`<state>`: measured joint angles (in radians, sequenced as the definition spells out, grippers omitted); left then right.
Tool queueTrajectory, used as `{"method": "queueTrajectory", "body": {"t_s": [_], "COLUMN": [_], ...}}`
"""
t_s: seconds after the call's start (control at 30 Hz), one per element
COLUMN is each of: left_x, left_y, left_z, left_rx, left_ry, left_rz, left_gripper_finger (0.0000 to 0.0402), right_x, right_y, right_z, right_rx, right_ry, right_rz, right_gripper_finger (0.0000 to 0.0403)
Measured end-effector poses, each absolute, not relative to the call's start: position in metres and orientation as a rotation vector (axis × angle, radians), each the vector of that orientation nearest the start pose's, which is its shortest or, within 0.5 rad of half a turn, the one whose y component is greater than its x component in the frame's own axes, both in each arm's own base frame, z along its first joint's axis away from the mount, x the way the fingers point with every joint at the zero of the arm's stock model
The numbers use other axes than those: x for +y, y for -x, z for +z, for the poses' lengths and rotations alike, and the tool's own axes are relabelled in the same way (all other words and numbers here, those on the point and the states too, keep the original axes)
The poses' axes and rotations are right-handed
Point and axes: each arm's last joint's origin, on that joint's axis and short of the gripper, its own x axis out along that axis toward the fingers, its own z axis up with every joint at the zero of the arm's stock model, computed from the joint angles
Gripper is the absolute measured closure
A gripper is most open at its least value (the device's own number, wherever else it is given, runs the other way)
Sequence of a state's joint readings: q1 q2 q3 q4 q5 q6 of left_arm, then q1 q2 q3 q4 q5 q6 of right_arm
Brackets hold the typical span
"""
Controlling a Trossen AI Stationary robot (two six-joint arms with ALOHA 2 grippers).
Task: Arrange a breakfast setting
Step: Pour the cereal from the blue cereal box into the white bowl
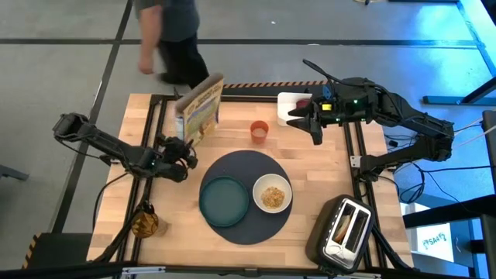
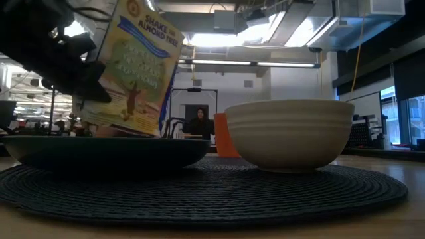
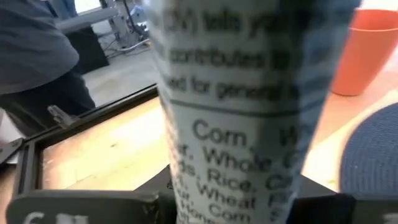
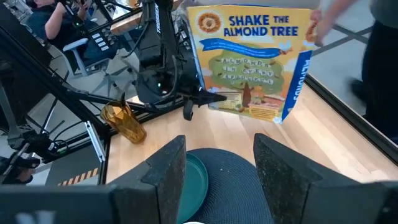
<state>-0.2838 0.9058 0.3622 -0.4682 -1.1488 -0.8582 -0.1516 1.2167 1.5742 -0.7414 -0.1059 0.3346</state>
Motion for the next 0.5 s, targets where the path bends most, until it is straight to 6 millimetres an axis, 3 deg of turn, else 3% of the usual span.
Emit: {"method": "queueTrajectory", "body": {"t_s": [0.3, 0.5], "left_x": [0.011, 0.043], "left_y": [-0.146, -0.139], "left_z": [0.209, 0.215], "left_rx": [0.315, 0.351], "left_ry": [0.054, 0.018], "left_rz": [0.859, 0.726], "left_gripper_finger": [0.0304, 0.0304], "right_x": [-0.03, -0.03], "right_y": [-0.224, -0.224], "right_z": [0.457, 0.457], "right_rx": [0.374, 0.376], "right_ry": [-0.356, -0.336], "right_rz": [-0.079, -0.061], "right_gripper_finger": [0.0226, 0.0226]}}
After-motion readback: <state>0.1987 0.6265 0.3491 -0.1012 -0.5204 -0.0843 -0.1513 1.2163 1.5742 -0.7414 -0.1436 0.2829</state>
